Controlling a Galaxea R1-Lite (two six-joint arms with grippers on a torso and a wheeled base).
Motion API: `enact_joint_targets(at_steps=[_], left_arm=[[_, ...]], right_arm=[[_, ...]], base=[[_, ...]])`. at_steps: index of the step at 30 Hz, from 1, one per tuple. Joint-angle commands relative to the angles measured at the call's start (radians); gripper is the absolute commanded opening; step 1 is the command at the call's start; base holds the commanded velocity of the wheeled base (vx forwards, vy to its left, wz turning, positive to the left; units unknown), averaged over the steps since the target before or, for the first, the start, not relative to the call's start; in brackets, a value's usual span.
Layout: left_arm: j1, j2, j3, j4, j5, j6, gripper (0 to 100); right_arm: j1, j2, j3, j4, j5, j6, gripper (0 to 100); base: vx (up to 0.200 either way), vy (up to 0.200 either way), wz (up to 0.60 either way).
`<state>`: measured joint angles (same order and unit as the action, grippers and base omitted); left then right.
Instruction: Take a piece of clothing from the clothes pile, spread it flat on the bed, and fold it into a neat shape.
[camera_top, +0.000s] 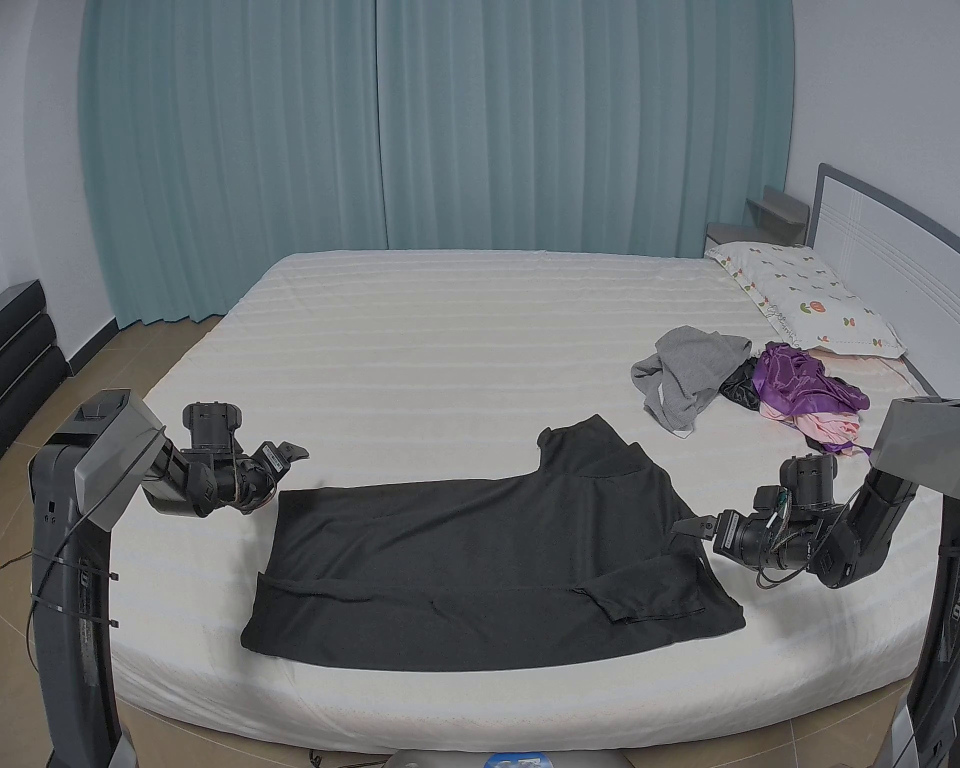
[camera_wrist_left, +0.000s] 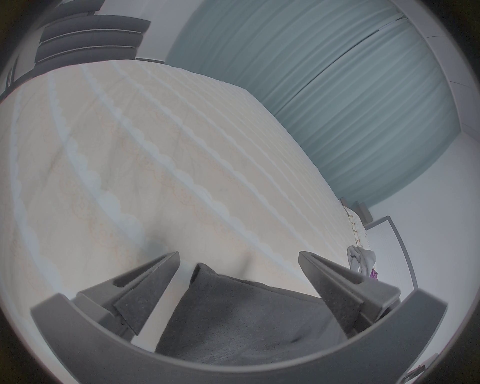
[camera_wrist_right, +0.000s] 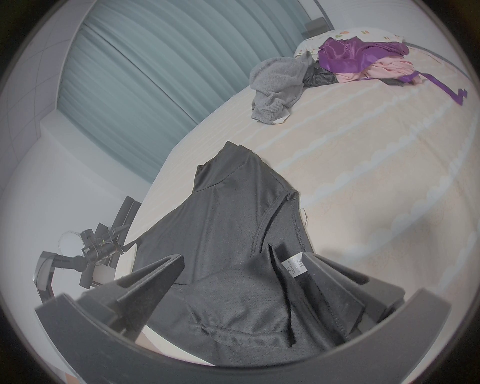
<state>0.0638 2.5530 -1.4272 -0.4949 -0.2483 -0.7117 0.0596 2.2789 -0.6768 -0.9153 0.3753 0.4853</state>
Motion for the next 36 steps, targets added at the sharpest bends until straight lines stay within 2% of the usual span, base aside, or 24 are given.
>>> enact_joint_targets(at_steps=[1, 9, 10, 20, 25, 36], left_arm=[[-0.002, 0.021, -0.004, -0.007, 0.000, 0.000, 100], [-0.002, 0.032, -0.013, -0.004, 0.000, 0.001, 100], [-0.002, 0.033, -0.016, -0.002, 0.000, 0.001, 0], [-0.001, 0.035, -0.016, -0.005, 0.018, 0.001, 0], [0.004, 0.035, -0.018, -0.014, 0.100, 0.001, 0], [0.016, 0.036, -0.004, -0.056, 0.118, -0.005, 0]], right_arm=[[0.005, 0.004, -0.007, 0.000, 0.001, 0.010, 100], [0.005, 0.007, -0.009, 0.000, 0.001, 0.013, 100], [0.006, 0.007, -0.010, 0.000, 0.001, 0.015, 100], [0.005, 0.008, -0.032, 0.001, -0.003, 0.013, 100], [0.006, 0.013, -0.072, 0.015, -0.009, 0.013, 100], [0.006, 0.077, -0.302, 0.135, -0.018, 0.013, 100]], base=[[0.000, 0.000, 0.00], [0.000, 0.000, 0.00], [0.000, 0.000, 0.00], [0.000, 0.000, 0.00], [0.000, 0.000, 0.00], [0.000, 0.000, 0.00]])
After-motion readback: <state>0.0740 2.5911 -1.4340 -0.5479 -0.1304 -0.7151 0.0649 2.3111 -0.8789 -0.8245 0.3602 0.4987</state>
